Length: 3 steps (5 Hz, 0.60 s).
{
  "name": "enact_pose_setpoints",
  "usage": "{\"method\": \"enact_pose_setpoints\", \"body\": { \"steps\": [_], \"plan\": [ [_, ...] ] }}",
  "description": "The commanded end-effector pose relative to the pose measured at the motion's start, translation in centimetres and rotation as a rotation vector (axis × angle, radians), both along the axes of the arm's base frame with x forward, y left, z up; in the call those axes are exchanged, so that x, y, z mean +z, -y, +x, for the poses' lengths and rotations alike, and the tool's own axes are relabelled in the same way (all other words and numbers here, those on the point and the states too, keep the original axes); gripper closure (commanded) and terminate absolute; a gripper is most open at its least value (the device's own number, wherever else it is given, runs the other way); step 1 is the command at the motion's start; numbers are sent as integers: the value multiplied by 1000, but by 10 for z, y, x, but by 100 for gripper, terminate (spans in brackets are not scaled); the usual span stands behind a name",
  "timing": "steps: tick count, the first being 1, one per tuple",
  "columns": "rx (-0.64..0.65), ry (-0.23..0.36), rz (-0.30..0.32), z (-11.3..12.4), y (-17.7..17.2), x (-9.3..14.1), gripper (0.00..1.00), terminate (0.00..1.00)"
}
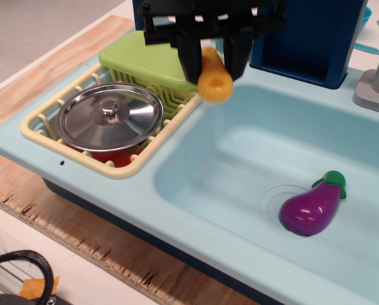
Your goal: Put knife on cutting board
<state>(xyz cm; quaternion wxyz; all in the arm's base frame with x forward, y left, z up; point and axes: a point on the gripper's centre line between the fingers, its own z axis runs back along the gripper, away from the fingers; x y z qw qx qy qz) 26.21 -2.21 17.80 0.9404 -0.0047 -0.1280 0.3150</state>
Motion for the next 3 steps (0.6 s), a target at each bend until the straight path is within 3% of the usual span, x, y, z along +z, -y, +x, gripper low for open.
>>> {"method": "enact_pose_setpoints", "body": {
  "steps": [1,3],
  "plan": [
    [120,34,-46,23,-24,10,100,0],
    [102,1,-75,36,-55,-9,100,0]
  ]
}}
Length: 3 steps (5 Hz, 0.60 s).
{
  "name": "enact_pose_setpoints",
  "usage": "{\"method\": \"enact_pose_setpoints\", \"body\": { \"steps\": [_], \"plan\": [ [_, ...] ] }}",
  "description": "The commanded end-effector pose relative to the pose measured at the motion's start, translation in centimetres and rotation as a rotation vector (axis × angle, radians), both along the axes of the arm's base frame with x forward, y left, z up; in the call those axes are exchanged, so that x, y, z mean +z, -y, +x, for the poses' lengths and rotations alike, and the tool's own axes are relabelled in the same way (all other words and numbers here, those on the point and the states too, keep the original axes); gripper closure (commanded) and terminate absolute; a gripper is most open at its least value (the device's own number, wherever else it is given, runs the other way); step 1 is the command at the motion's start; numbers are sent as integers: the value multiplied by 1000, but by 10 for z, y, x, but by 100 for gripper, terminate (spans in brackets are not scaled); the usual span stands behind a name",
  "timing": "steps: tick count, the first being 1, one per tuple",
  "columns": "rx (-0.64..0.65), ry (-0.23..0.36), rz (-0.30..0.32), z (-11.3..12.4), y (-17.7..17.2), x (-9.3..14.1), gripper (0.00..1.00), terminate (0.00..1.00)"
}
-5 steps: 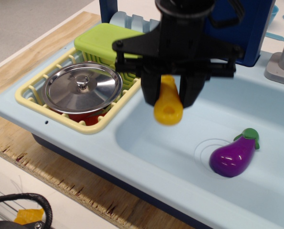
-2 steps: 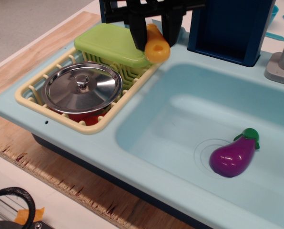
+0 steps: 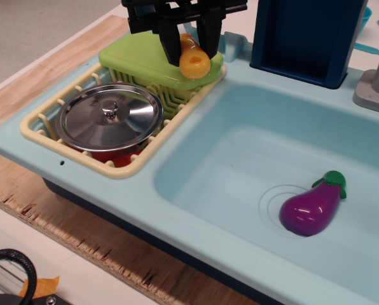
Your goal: Put knife on cutting board
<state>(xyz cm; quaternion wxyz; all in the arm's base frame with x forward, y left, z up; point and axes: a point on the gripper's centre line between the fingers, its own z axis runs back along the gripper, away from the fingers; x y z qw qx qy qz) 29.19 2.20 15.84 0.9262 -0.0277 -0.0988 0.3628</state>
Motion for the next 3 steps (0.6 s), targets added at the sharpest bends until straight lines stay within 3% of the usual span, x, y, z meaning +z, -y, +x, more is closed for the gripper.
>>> {"method": "enact_pose_setpoints", "body": {
  "steps": [1,2,3],
  "plan": [
    [-27,19,-18,12,-25,11,0,0],
    [-27,19,-18,12,-25,11,0,0],
    [-27,19,-18,12,-25,11,0,100]
  ]
}}
